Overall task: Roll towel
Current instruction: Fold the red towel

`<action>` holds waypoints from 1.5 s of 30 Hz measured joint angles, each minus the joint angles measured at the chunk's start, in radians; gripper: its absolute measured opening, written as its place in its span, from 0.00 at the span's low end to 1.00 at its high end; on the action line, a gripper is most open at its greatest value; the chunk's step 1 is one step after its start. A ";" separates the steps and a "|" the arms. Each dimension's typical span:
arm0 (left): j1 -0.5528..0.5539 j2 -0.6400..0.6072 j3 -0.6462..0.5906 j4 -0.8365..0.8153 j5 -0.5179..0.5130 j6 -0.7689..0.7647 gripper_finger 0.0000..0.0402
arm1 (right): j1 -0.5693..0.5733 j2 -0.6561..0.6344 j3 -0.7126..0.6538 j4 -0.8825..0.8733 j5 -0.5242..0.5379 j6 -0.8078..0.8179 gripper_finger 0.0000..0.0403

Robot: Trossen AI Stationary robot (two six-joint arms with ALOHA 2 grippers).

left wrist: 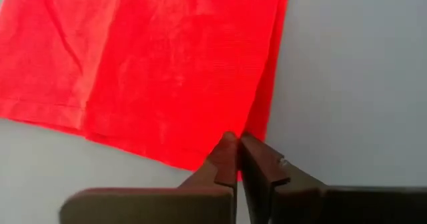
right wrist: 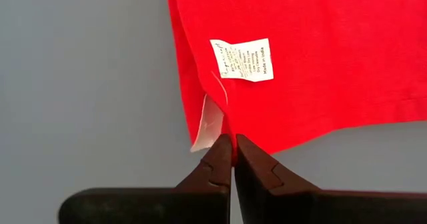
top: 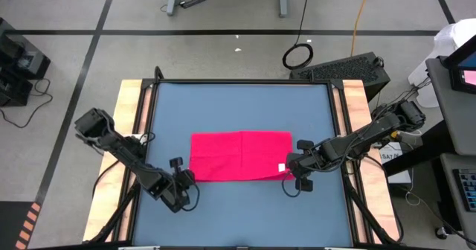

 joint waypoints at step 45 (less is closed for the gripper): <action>-0.011 -0.014 -0.001 -0.071 0.023 -0.024 0.03 | 0.021 0.000 0.000 0.017 -0.130 -0.004 0.30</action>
